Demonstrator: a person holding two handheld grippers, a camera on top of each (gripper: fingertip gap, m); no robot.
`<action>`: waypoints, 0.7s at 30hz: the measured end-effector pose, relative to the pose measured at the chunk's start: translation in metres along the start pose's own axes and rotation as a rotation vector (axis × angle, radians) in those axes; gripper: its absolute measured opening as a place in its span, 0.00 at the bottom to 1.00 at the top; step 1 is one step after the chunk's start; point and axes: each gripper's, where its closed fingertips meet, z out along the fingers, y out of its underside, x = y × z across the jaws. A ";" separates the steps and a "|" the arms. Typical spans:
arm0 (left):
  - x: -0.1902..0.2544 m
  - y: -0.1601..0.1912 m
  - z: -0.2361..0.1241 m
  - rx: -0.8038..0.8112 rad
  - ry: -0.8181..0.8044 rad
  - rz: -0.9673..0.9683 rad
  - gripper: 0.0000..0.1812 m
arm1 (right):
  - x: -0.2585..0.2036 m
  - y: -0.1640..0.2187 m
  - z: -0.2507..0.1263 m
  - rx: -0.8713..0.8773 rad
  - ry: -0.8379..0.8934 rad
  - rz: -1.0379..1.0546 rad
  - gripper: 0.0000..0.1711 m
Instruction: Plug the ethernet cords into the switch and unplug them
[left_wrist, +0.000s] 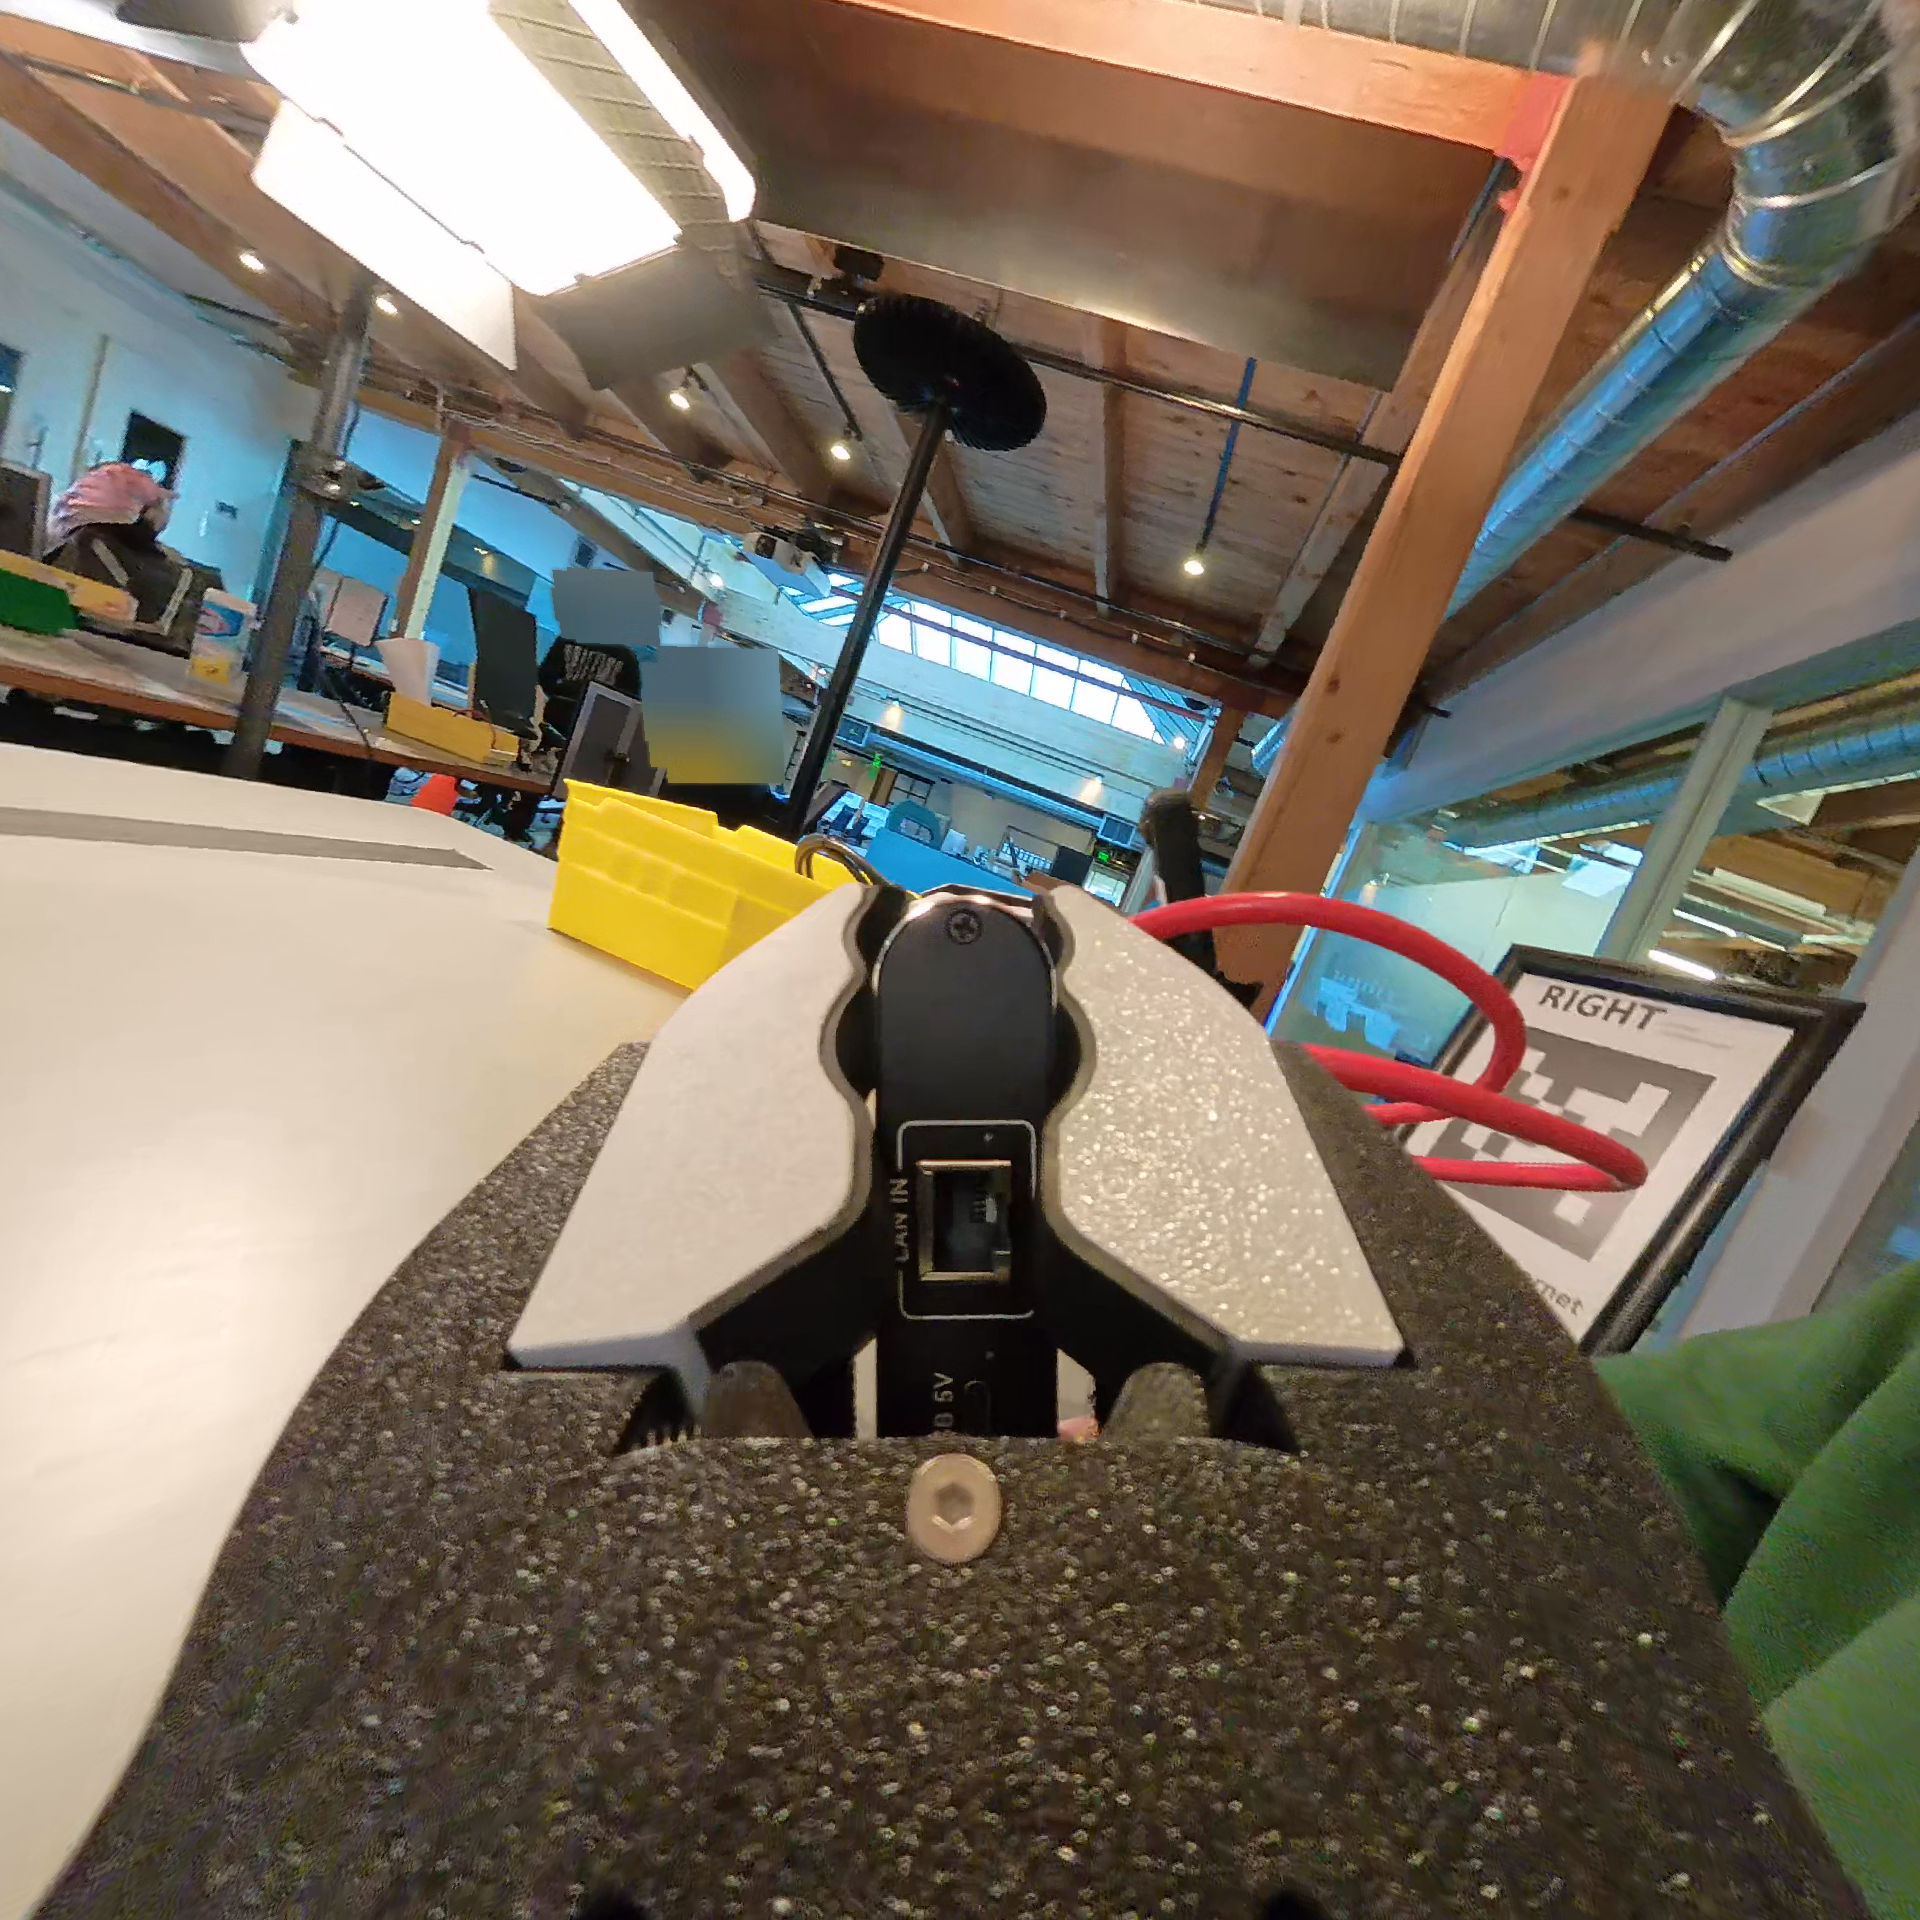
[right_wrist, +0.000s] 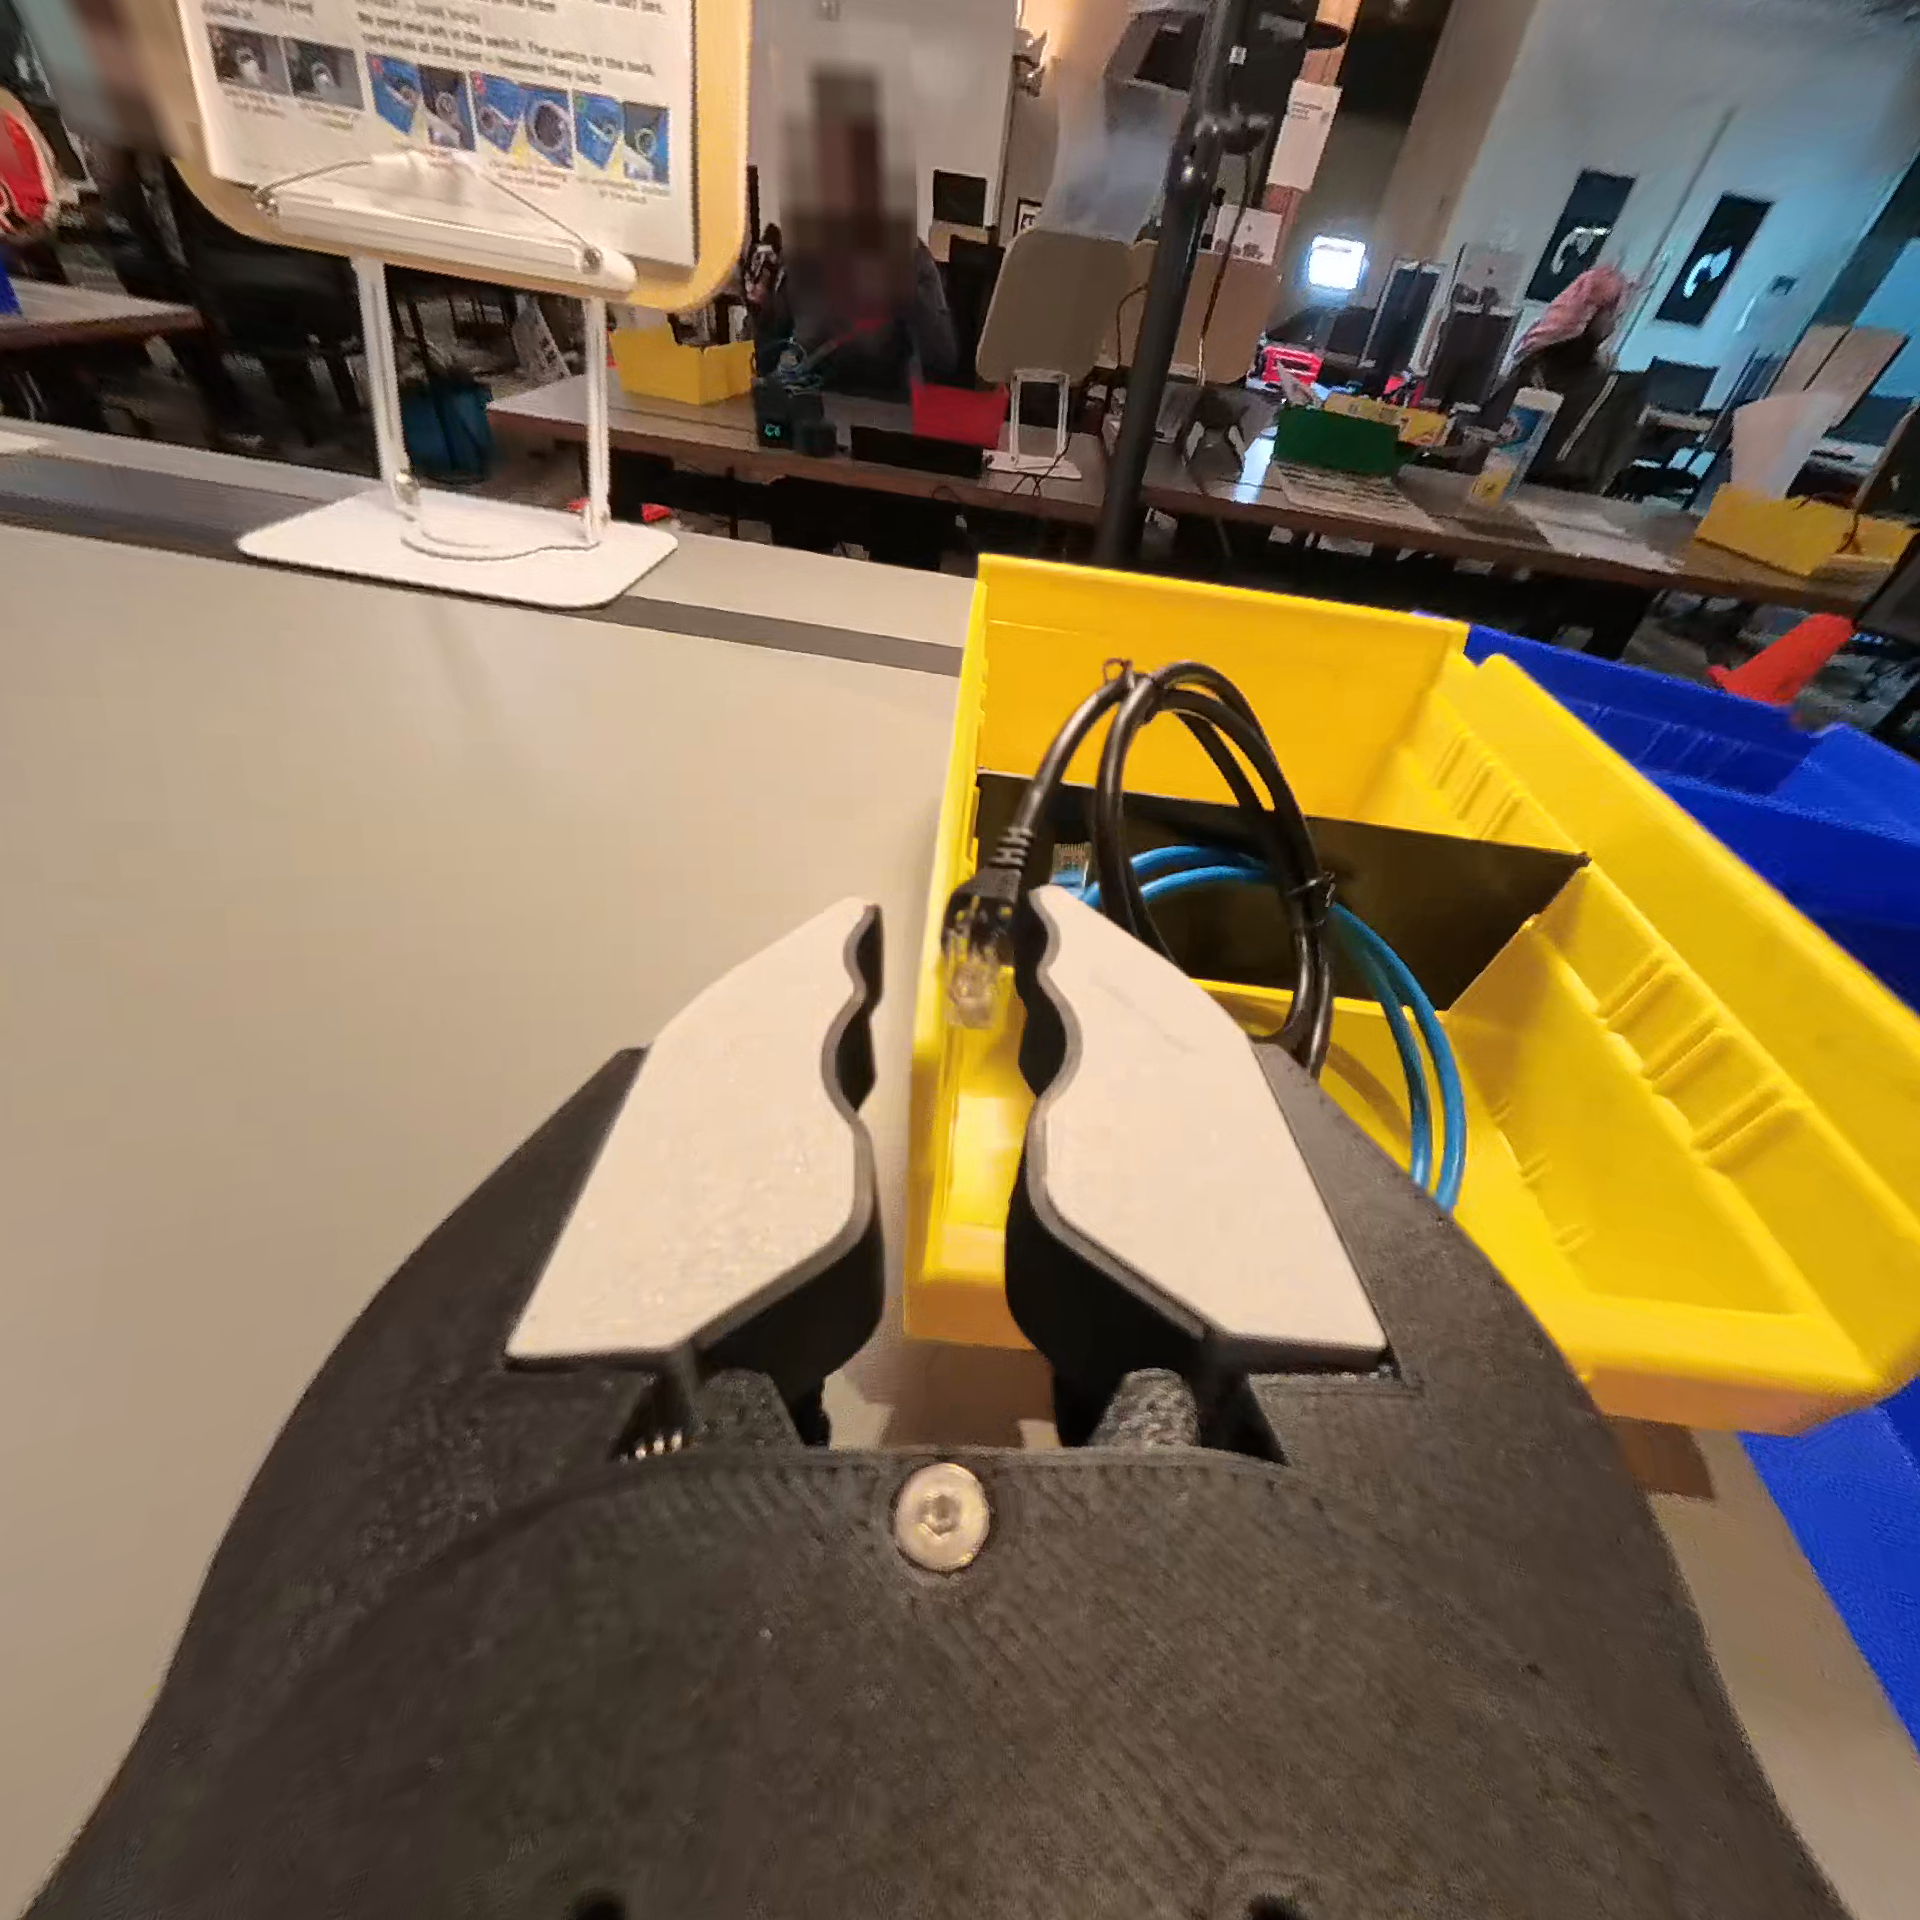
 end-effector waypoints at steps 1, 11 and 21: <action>-0.002 0.000 0.000 0.002 -0.012 -0.009 0.15 | -0.002 -0.005 -0.004 0.005 0.003 -0.027 0.15; -0.035 -0.015 -0.016 0.112 -0.161 -0.186 0.15 | -0.152 -0.027 -0.050 -0.028 -0.530 -0.360 0.08; -0.045 -0.028 -0.030 0.315 -0.076 -0.483 0.15 | -0.323 0.016 -0.054 -0.152 -0.972 -0.261 0.09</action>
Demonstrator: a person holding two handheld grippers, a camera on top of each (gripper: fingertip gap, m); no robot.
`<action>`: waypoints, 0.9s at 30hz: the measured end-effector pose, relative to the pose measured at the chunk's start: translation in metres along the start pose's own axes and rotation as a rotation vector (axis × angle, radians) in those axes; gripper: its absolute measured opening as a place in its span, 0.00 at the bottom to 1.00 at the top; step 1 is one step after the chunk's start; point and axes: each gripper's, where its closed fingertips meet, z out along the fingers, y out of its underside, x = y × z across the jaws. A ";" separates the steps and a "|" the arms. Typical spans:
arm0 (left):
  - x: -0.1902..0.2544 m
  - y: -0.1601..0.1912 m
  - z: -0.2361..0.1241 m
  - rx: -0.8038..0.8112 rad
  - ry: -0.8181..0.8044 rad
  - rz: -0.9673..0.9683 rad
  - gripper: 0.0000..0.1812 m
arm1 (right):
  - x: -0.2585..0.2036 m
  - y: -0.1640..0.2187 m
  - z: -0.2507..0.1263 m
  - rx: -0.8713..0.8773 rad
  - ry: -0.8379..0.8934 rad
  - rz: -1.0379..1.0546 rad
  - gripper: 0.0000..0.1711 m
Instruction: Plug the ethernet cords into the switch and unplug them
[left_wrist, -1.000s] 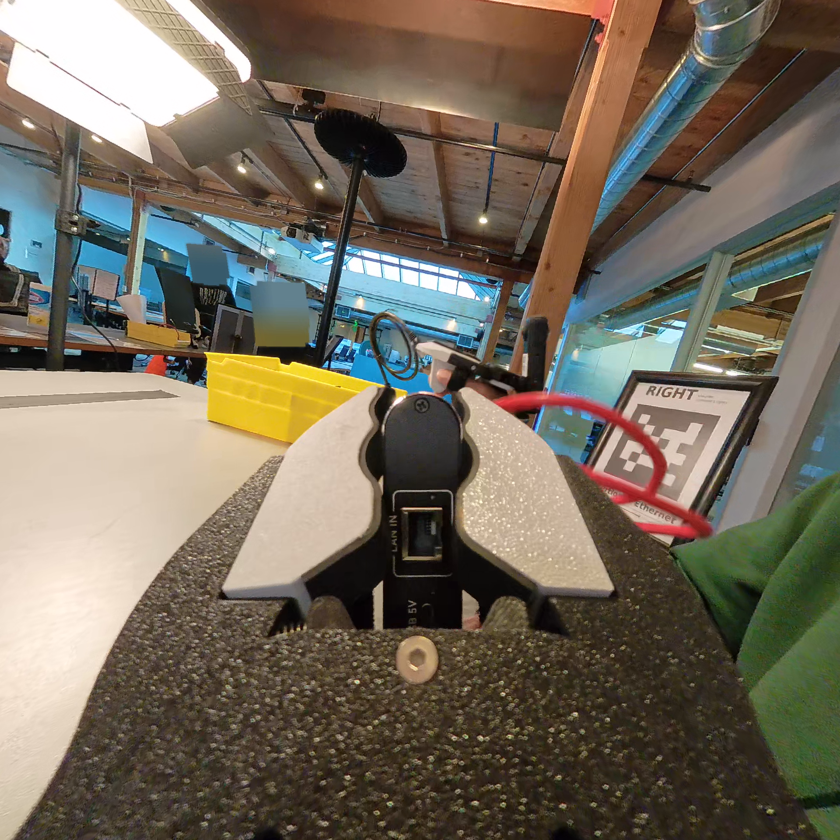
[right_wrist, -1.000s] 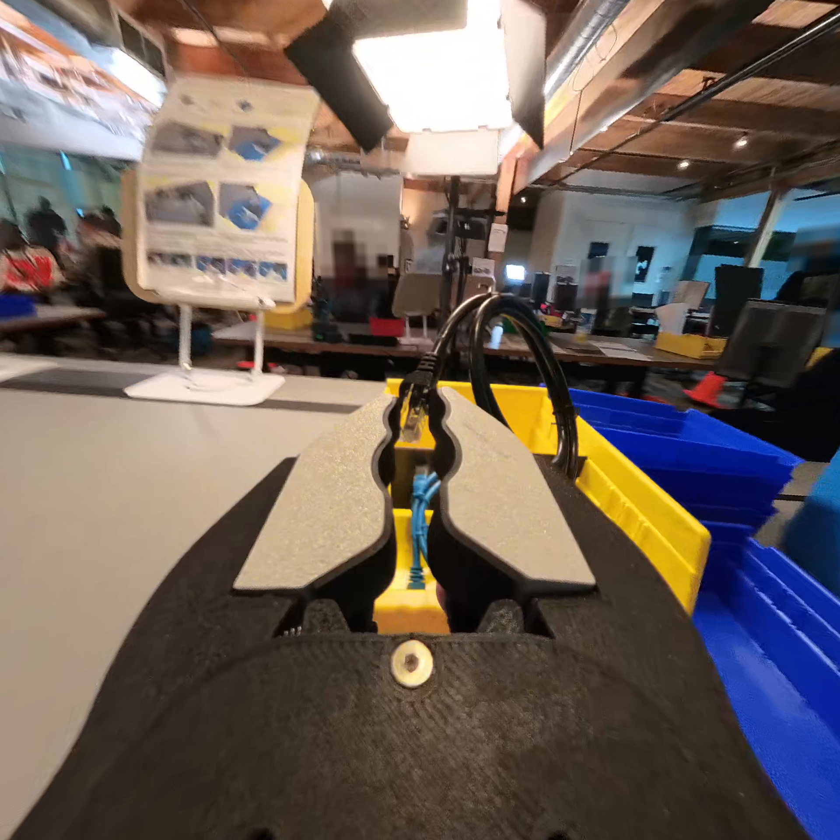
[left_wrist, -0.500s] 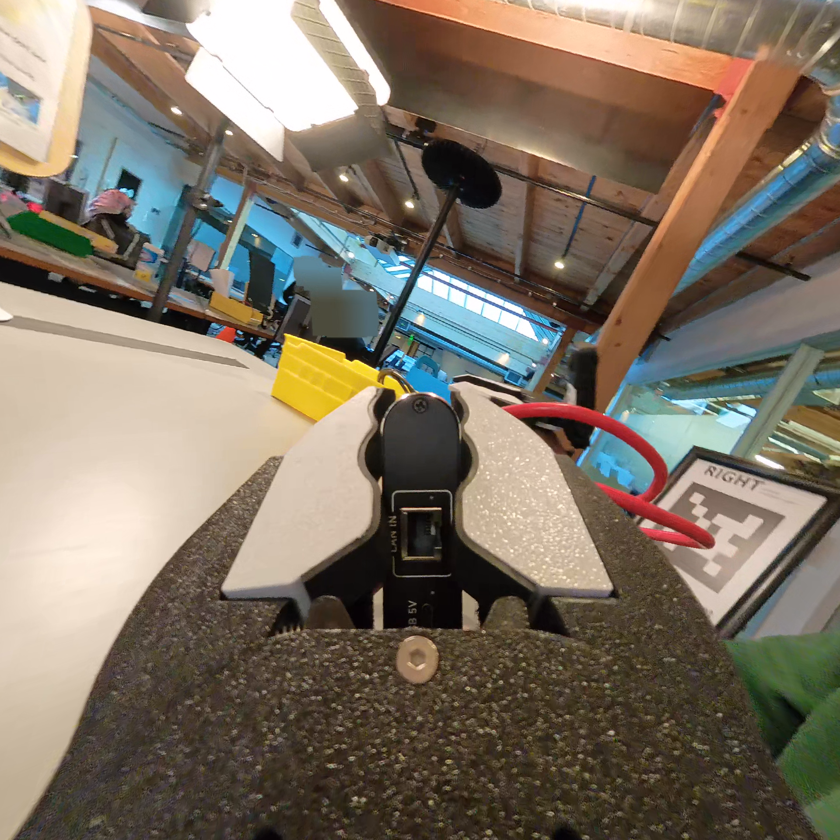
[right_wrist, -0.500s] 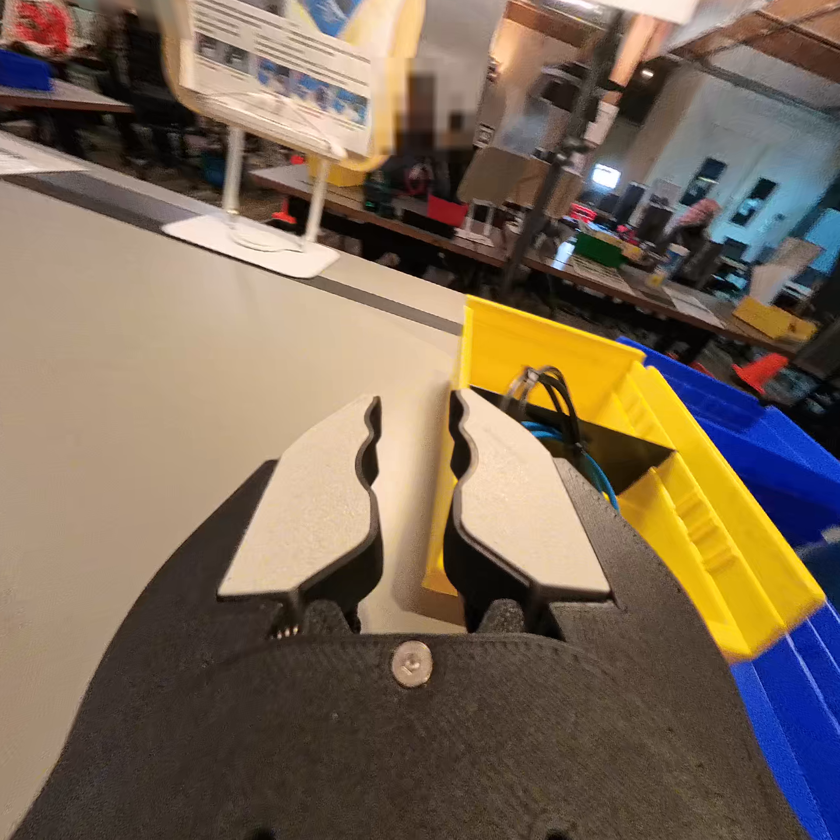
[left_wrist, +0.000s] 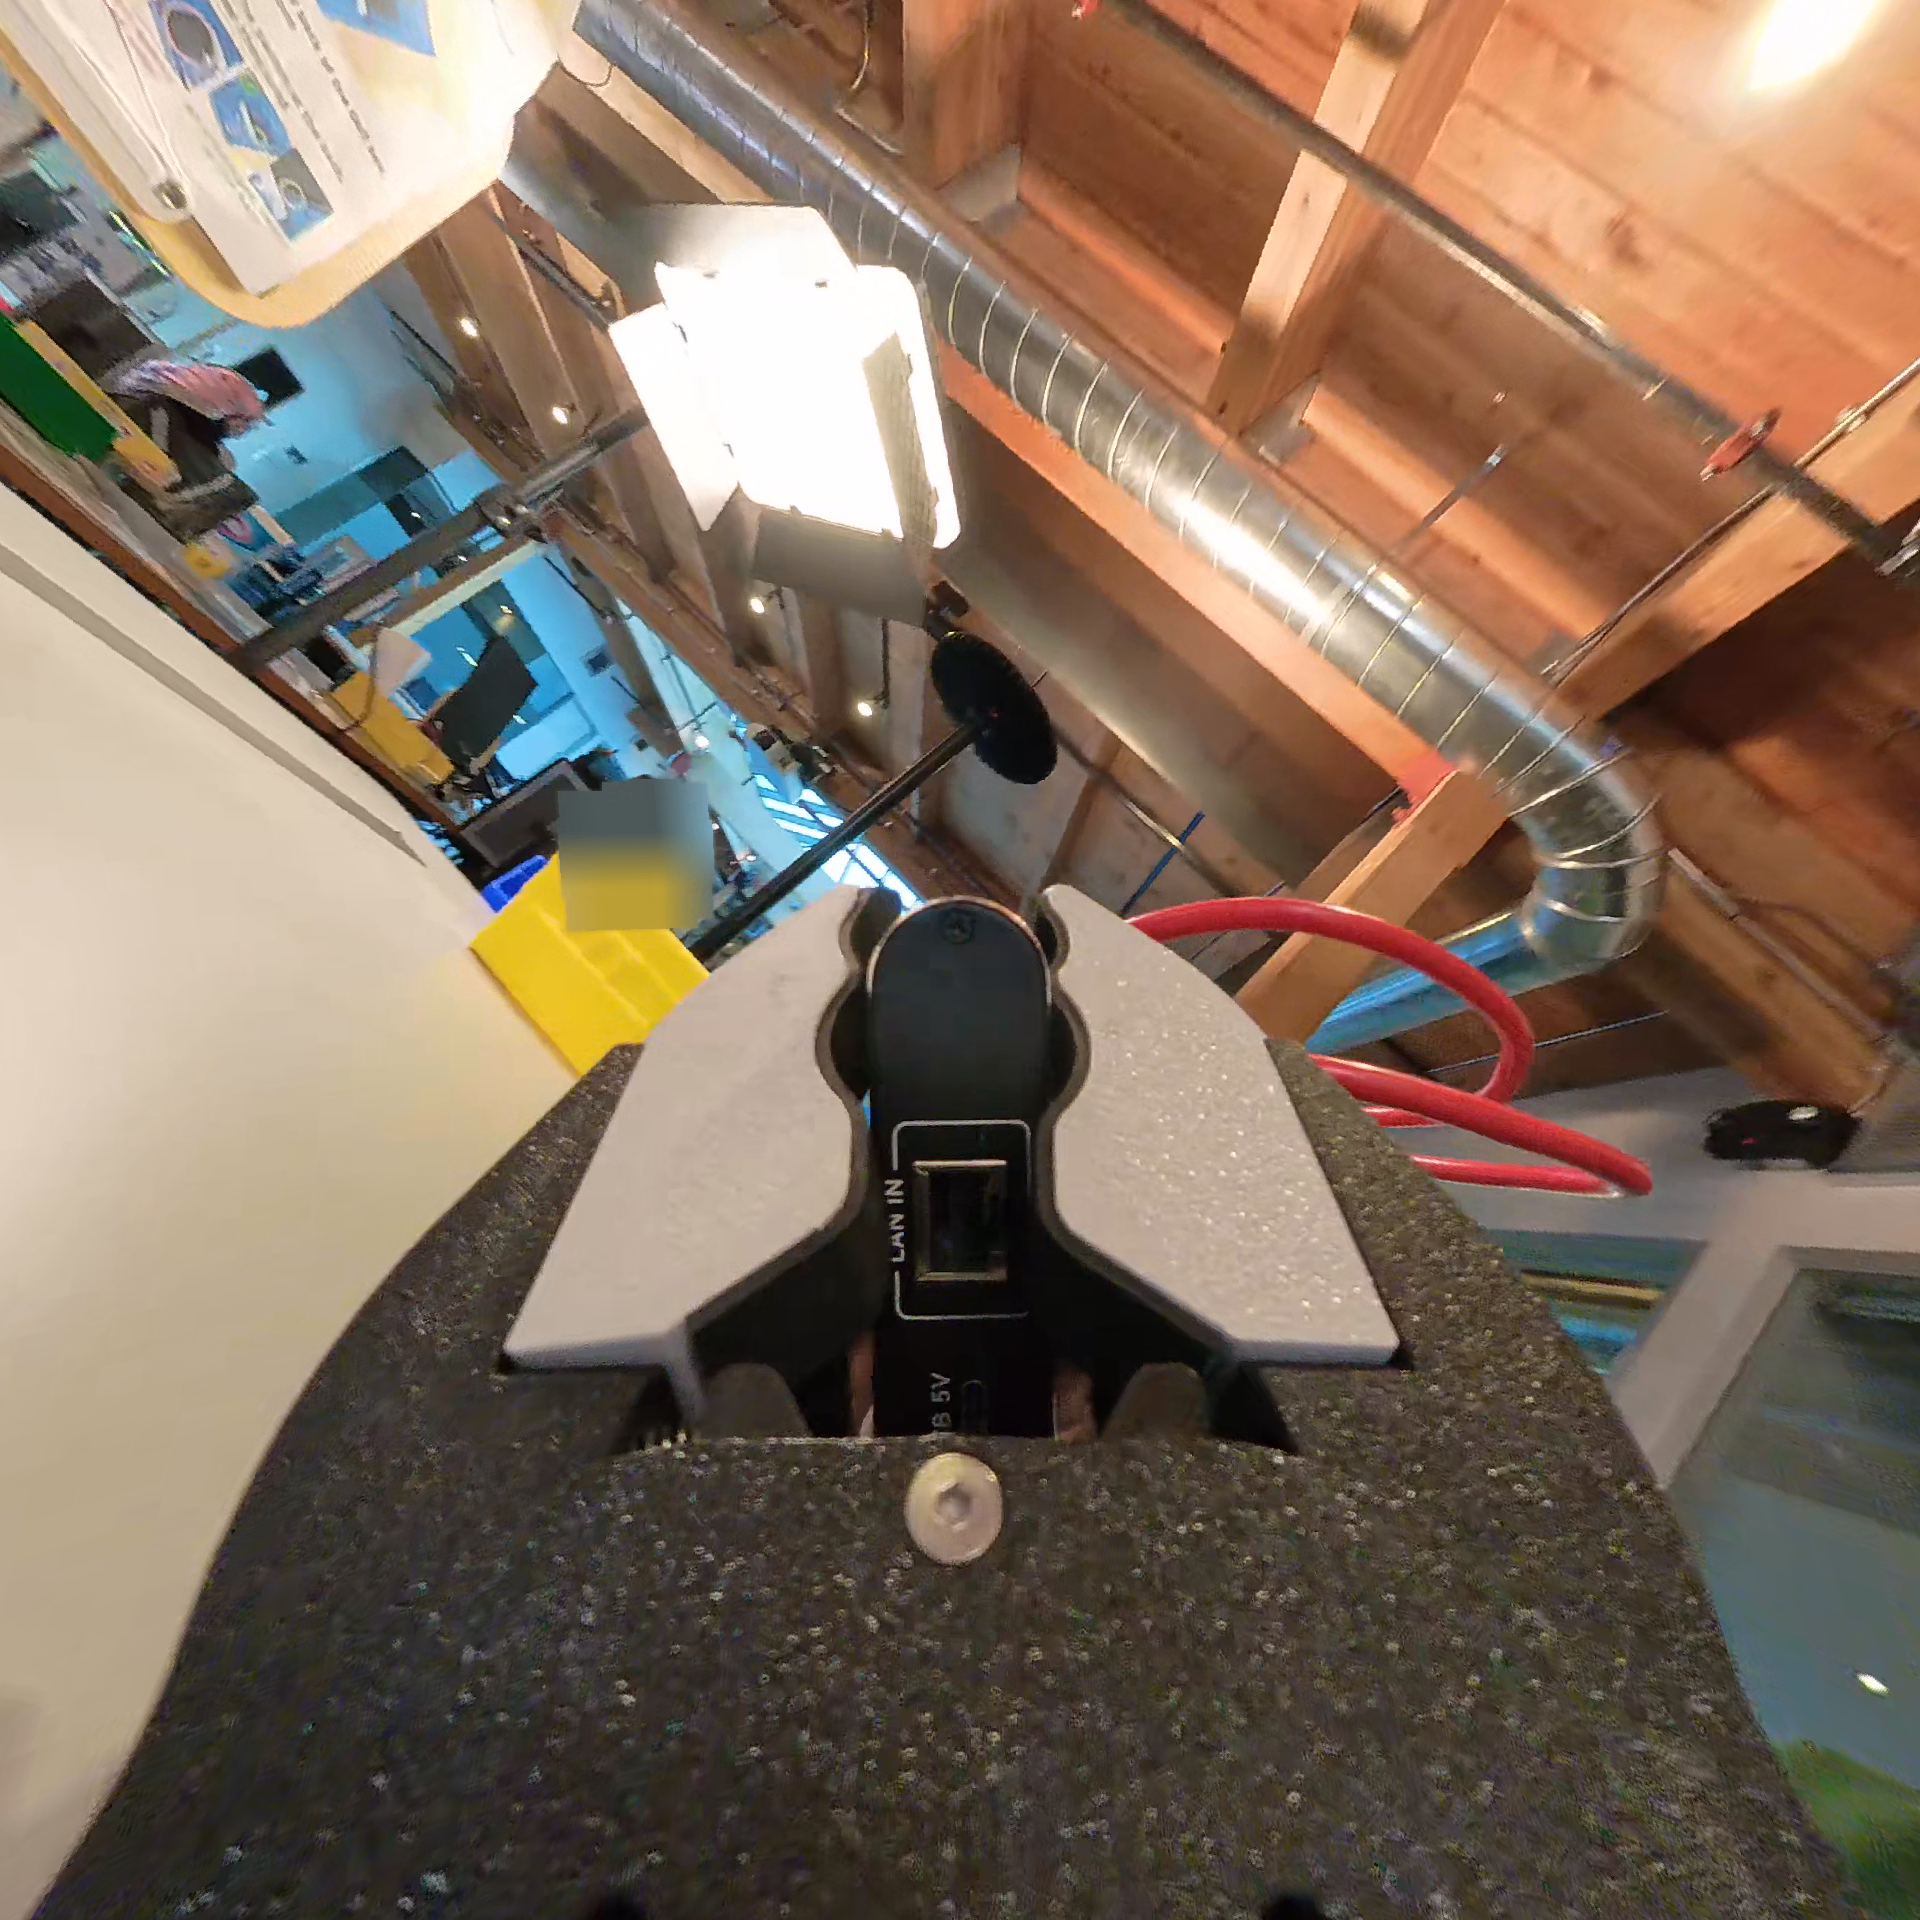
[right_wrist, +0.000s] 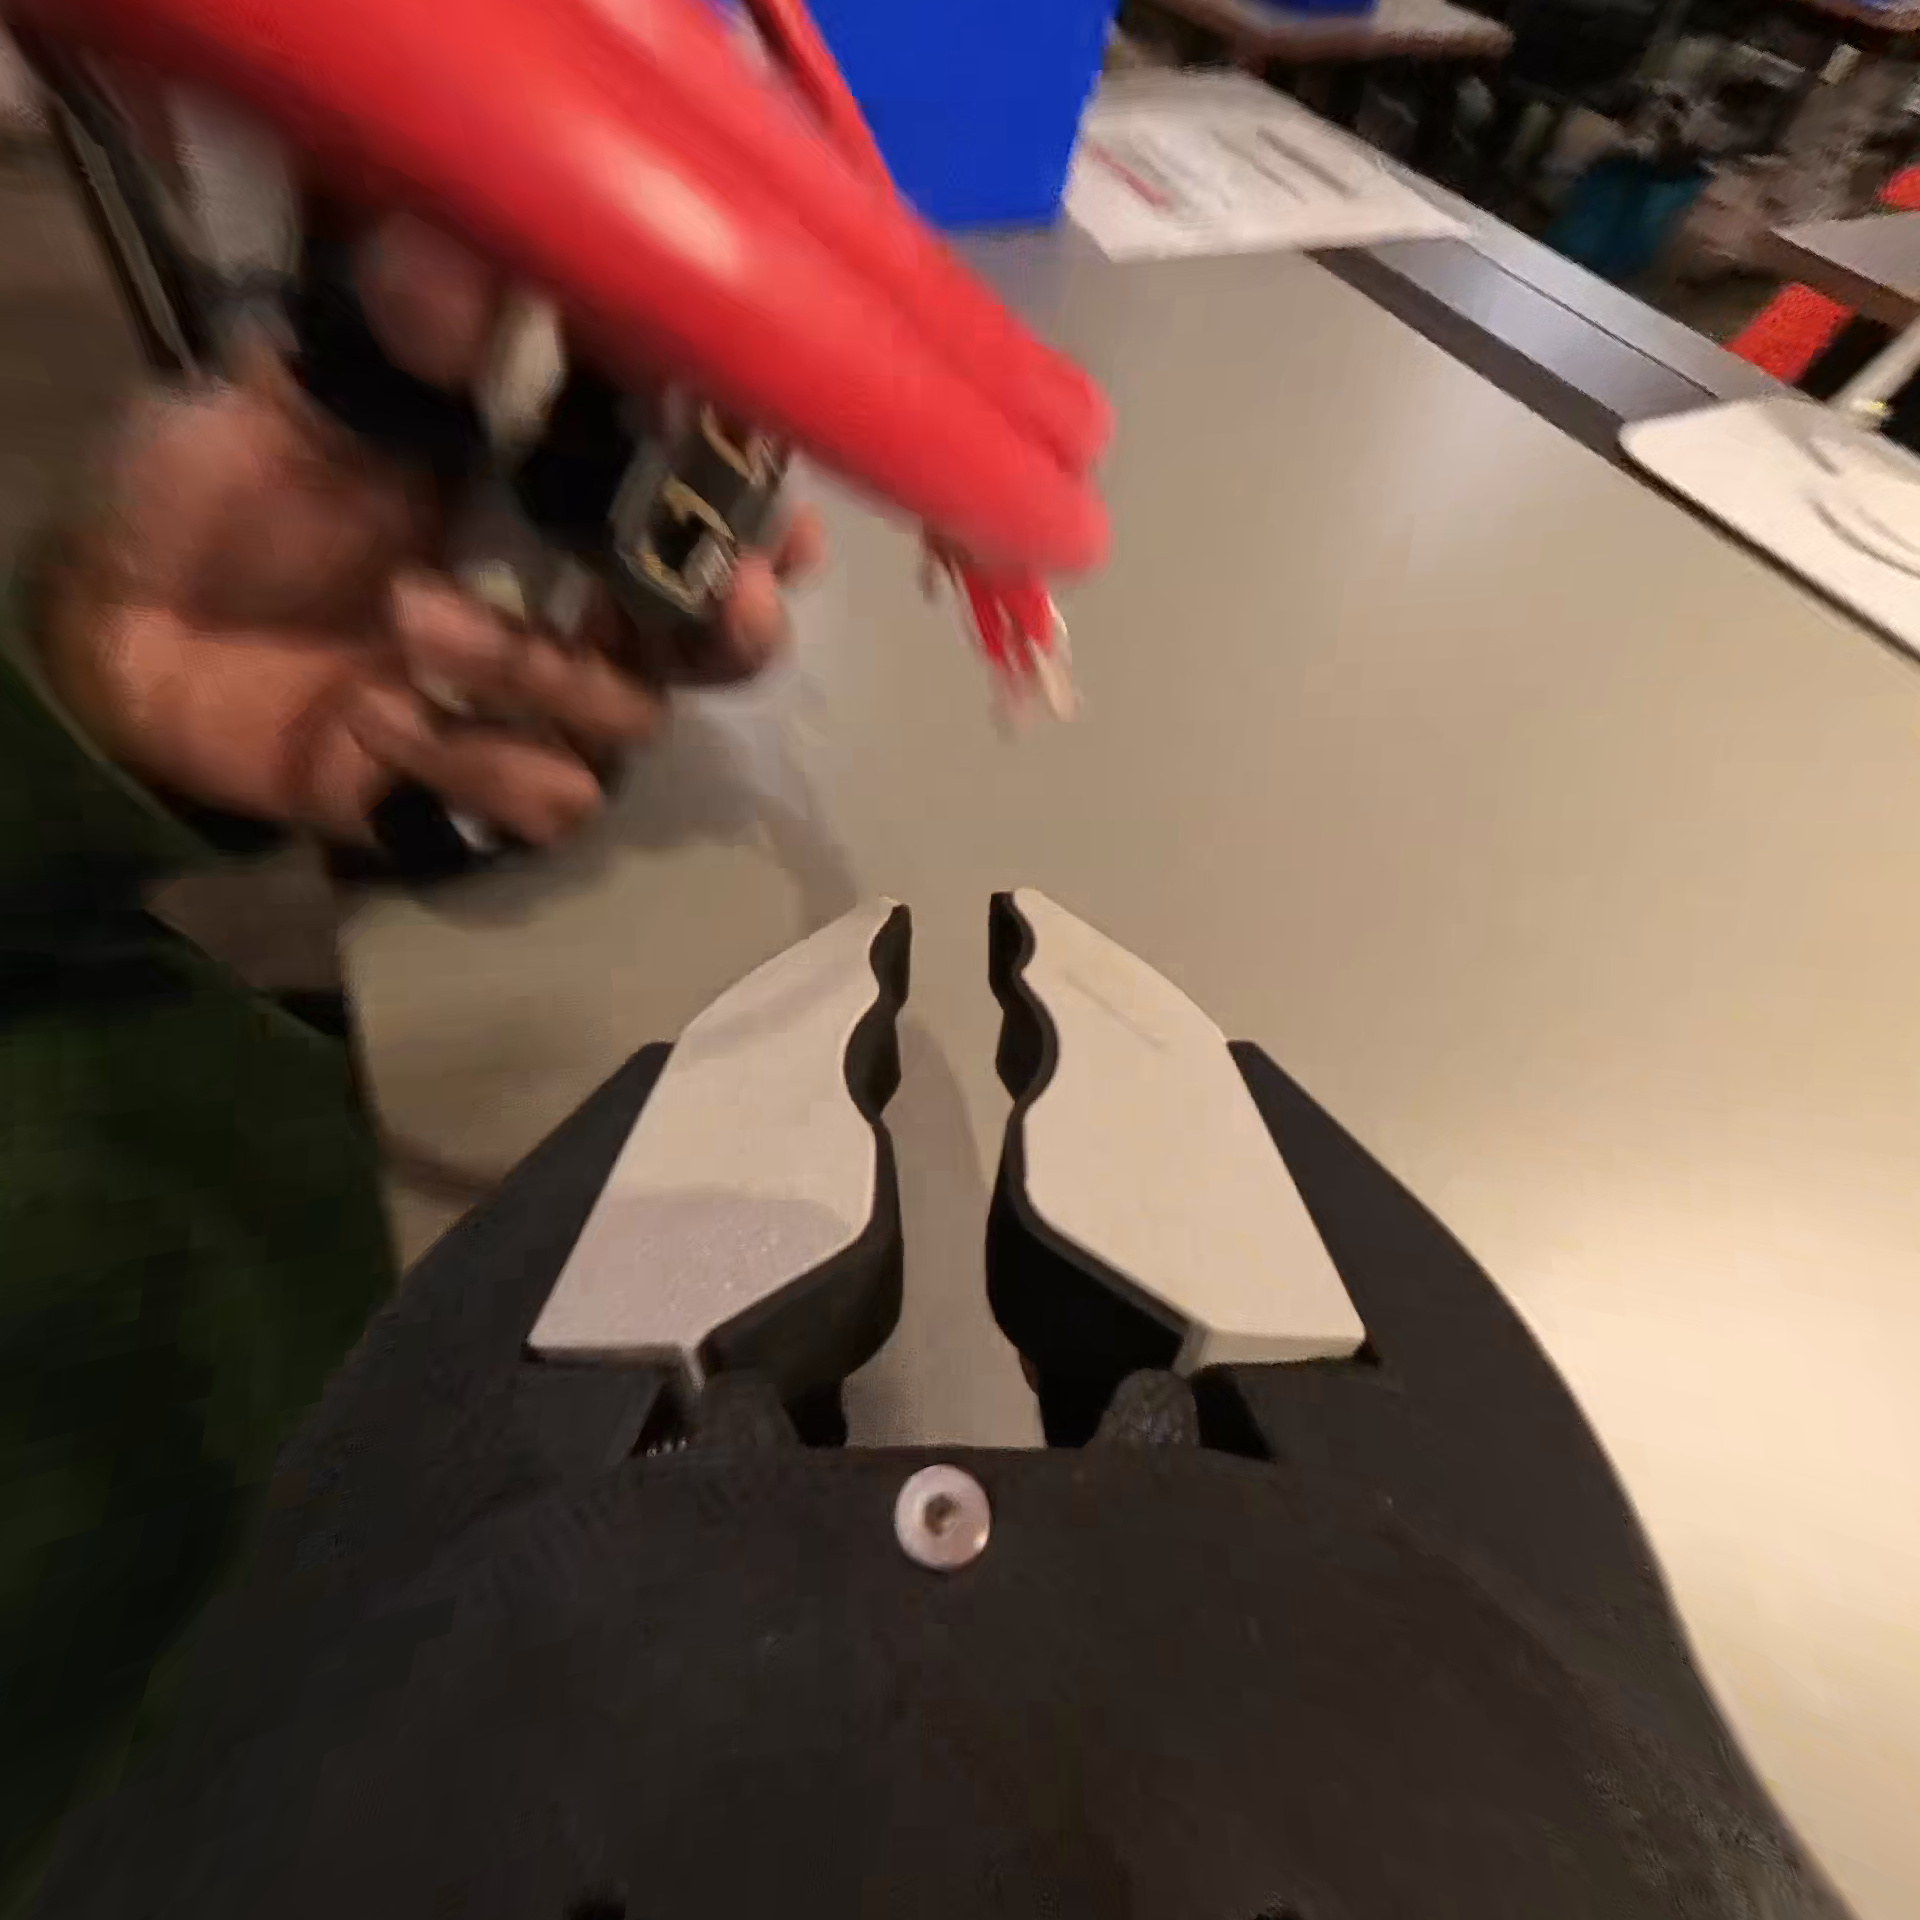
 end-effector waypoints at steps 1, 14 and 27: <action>0.001 0.004 0.002 0.004 0.012 -0.019 0.15 | -0.009 -0.011 0.006 0.058 -0.044 0.056 0.09; 0.013 0.047 0.017 -0.118 0.036 0.008 0.15 | -0.007 -0.059 -0.005 0.475 -0.180 0.459 0.23; 0.019 0.072 0.023 -0.266 0.052 0.035 0.15 | -0.007 -0.064 -0.016 0.525 -0.244 0.478 0.16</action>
